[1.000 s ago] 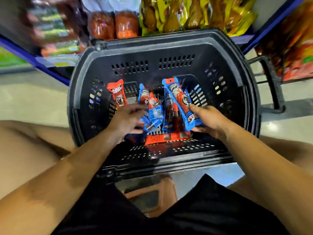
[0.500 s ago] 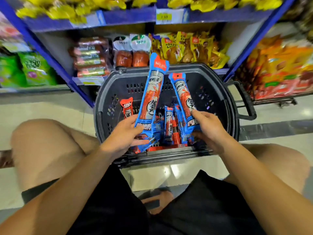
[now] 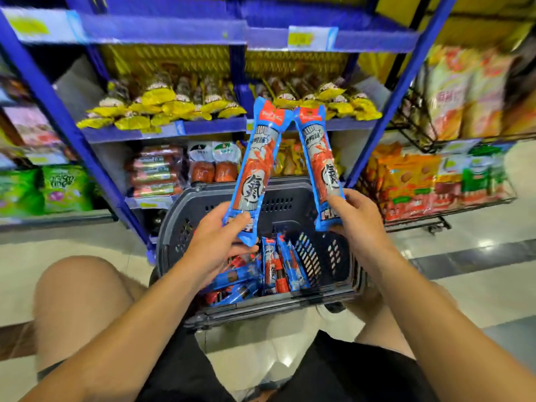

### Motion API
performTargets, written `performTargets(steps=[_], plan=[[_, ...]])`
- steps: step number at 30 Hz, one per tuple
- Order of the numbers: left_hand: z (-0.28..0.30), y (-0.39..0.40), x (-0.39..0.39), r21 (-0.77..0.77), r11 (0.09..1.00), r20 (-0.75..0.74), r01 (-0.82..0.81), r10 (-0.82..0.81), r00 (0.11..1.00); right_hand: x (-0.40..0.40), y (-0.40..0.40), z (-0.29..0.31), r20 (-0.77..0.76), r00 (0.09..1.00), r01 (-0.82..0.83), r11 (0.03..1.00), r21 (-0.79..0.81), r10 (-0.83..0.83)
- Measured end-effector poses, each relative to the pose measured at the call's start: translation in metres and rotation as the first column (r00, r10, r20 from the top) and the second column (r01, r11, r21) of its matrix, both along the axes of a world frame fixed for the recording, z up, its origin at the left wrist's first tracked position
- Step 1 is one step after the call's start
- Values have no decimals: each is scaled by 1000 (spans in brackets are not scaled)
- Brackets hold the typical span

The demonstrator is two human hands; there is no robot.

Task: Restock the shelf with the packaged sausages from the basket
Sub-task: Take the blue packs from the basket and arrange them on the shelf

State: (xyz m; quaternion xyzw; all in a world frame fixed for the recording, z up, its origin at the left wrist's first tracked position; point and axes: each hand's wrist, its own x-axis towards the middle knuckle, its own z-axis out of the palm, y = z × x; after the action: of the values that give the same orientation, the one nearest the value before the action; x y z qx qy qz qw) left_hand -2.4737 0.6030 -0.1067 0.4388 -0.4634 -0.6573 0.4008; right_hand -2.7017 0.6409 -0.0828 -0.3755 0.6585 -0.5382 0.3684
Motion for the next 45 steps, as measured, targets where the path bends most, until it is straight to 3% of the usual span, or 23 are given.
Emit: performTargets(steps=[11, 21, 29, 33, 39, 41, 42, 45], plan=[[94, -60, 4, -199, 976, -50, -83, 75, 996, -5, -53, 96, -160, 985, -88, 983, -158, 62], [165, -132, 63, -382, 874, 18, -301, 333, 943, 55, -145, 153, -251, 956, -212, 949, -232, 152], [189, -183, 156, -381, 795, 119, -473, 549, 827, 113, -211, 174, -245, 940, -299, 922, -247, 239], [207, -198, 181, -276, 844, 126, -460, 506, 853, 139, -228, 180, -231, 931, -337, 907, -252, 281], [230, -206, 199, -205, 889, 262, -409, 453, 852, 163, -233, 180, -204, 928, -358, 898, -256, 312], [232, -207, 207, -299, 865, 367, -404, 494, 788, 167, -234, 180, -189, 930, -357, 898, -258, 316], [233, -206, 210, -393, 835, 448, -386, 540, 712, 169, -234, 181, -179, 930, -359, 897, -257, 320], [236, -202, 215, -683, 705, 619, -190, 697, 361, 173, -235, 182, -165, 930, -362, 896, -256, 329]])
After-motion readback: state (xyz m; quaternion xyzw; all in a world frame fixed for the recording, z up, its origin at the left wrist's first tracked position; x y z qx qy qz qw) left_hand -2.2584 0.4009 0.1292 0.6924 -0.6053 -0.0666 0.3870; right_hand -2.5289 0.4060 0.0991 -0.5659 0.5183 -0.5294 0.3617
